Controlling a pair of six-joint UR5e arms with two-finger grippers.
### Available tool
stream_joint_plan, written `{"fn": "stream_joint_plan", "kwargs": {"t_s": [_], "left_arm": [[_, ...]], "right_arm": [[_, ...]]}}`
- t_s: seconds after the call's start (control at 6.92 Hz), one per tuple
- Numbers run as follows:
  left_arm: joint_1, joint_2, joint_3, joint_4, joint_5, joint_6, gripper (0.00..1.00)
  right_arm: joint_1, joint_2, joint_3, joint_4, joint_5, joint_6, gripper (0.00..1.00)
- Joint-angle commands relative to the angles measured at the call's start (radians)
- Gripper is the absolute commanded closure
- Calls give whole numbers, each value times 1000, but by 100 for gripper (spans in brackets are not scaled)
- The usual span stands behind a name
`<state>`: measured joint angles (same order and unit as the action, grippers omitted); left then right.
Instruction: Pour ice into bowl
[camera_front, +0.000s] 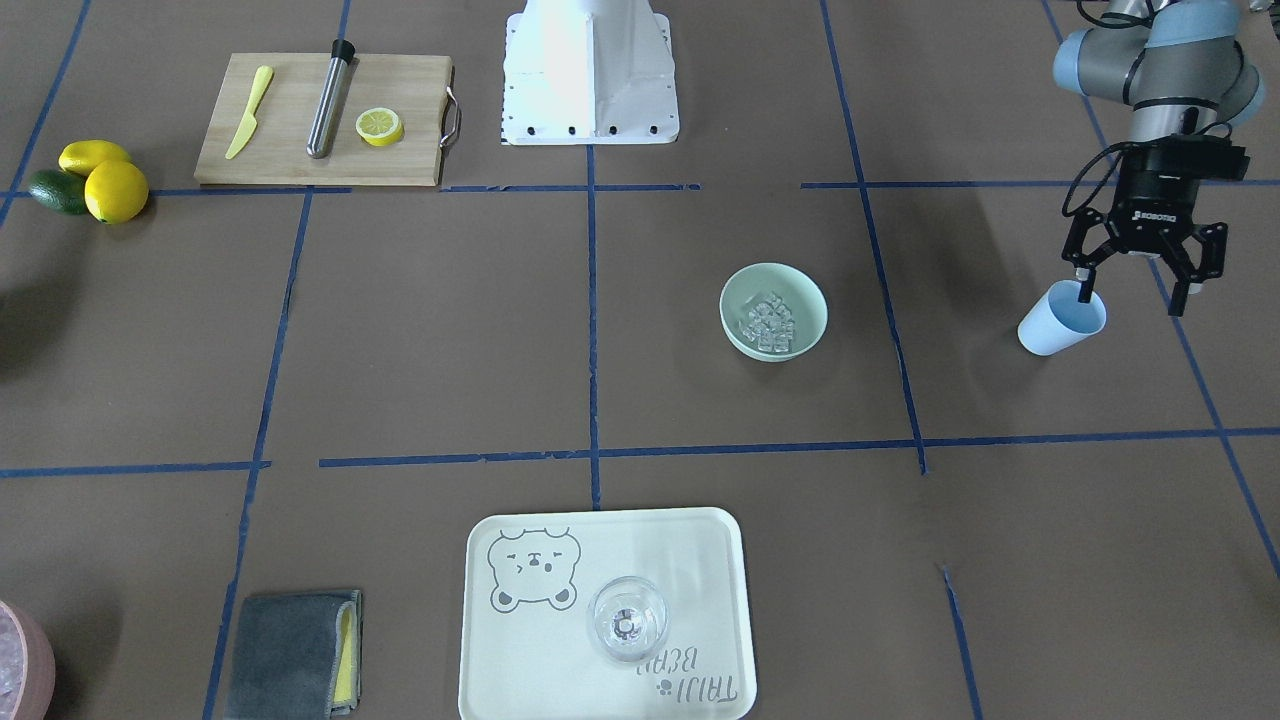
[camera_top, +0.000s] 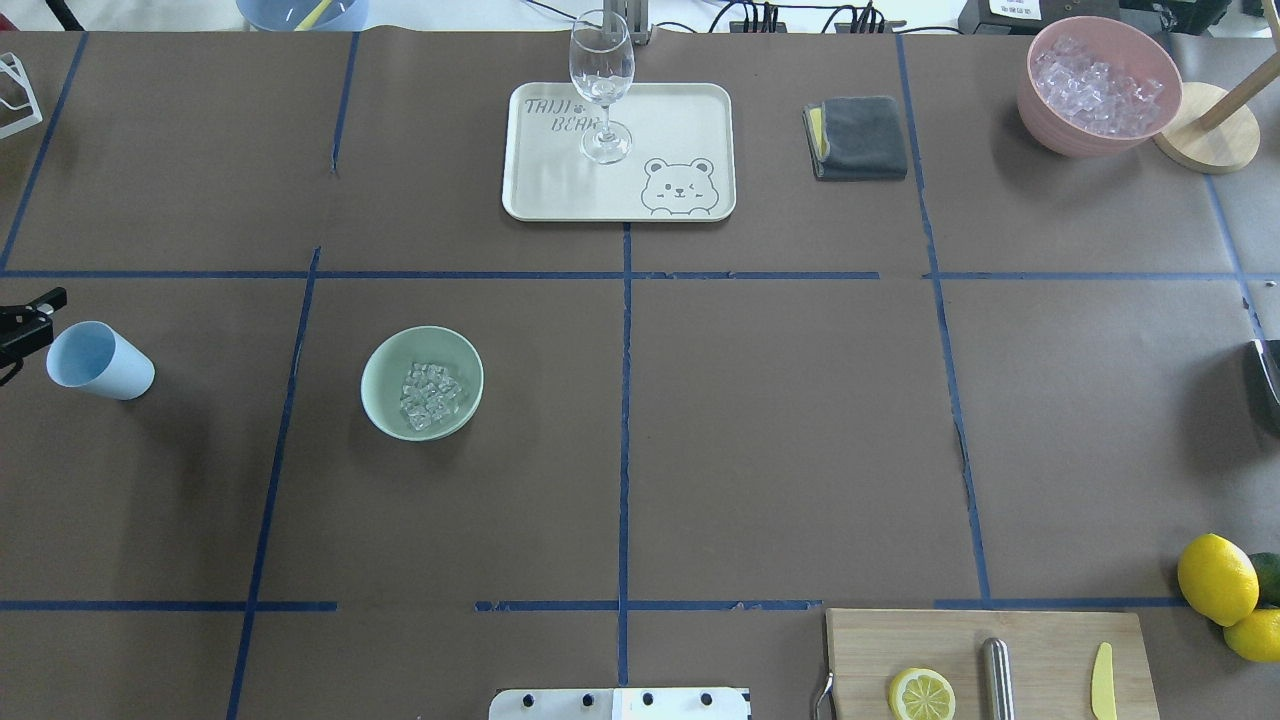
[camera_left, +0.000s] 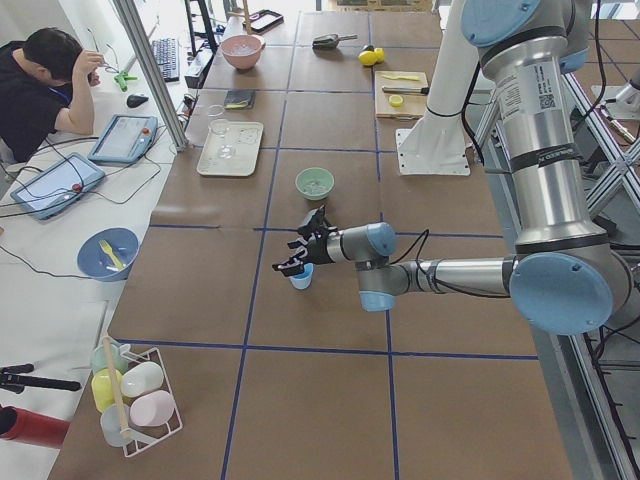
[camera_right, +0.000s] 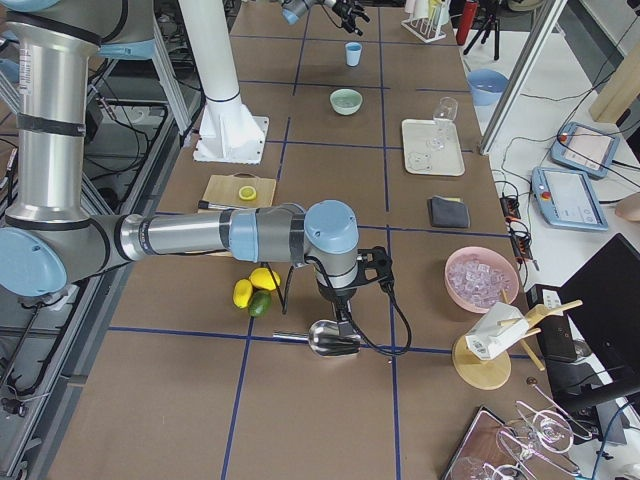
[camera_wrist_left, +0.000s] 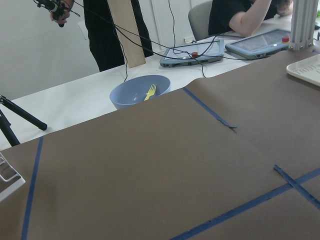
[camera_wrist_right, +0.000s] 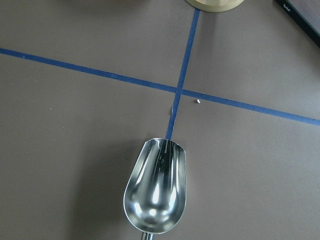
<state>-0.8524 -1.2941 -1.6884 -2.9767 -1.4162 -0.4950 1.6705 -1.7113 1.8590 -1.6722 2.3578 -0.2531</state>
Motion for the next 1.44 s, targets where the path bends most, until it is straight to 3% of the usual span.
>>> {"fn": "stream_joint_plan", "kwargs": {"t_s": [0.0, 0.14, 0.29, 0.43, 0.58, 0.72, 0.87, 1.01, 1.3], "left_arm": [[-254, -5, -89, 215, -258, 282, 0], [-404, -20, -94, 316, -389, 390, 0], [-544, -78, -114, 504, -512, 512, 0], [-676, -135, -119, 709, -577, 538, 0], [-716, -181, -110, 883, -592, 544, 0], [-724, -220, -100, 1135, -659, 502, 0], [-744, -256, -87, 1298, -797, 480, 0], [-754, -237, -51, 1317, -901, 481, 0], [-755, -185, -42, 1309, -911, 503, 0]], "right_arm": [[0, 8, 12, 2, 34, 0, 0], [0, 10, 40, 2, 40, 21, 0], [-3, 9, 80, 3, 53, 69, 0], [-6, 15, 103, 5, 82, 71, 0], [-5, 13, 100, 87, 147, 75, 0], [-23, 13, 98, 197, 152, 58, 0], [-78, 13, 100, 291, 161, 78, 0], [-125, 15, 103, 296, 179, 139, 0], [-266, 152, 121, 307, 198, 367, 0]]}}
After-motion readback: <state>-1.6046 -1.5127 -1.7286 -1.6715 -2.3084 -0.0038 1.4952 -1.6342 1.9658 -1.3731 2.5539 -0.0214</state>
